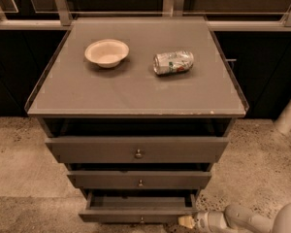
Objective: Close bottom drawer
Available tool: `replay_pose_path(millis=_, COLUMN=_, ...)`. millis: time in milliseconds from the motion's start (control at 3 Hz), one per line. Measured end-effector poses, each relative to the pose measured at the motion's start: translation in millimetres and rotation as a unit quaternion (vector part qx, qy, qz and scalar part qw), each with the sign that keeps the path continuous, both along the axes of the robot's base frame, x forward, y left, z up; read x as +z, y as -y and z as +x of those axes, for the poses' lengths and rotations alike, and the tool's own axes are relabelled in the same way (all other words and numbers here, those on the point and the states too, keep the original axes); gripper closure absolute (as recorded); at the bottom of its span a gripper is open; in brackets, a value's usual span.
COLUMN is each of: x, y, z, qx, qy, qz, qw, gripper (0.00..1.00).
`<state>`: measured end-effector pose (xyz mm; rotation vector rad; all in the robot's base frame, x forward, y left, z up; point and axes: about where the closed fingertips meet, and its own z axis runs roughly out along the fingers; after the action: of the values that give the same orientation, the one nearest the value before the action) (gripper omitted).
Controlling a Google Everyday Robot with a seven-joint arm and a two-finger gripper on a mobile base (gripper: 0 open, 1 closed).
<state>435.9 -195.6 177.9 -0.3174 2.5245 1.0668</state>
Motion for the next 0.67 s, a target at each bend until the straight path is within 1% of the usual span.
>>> replay_pose_path(millis=333, x=6.5, y=-12.3, z=30.7, qx=0.002, qy=0.025, qz=0.003, qw=0.9997, gripper=1.0)
replay_pose_path(millis=667, x=23.6, y=-29.0, z=60.3, qx=-0.003, qy=0.071, qz=0.002, qw=0.9975, gripper=1.0)
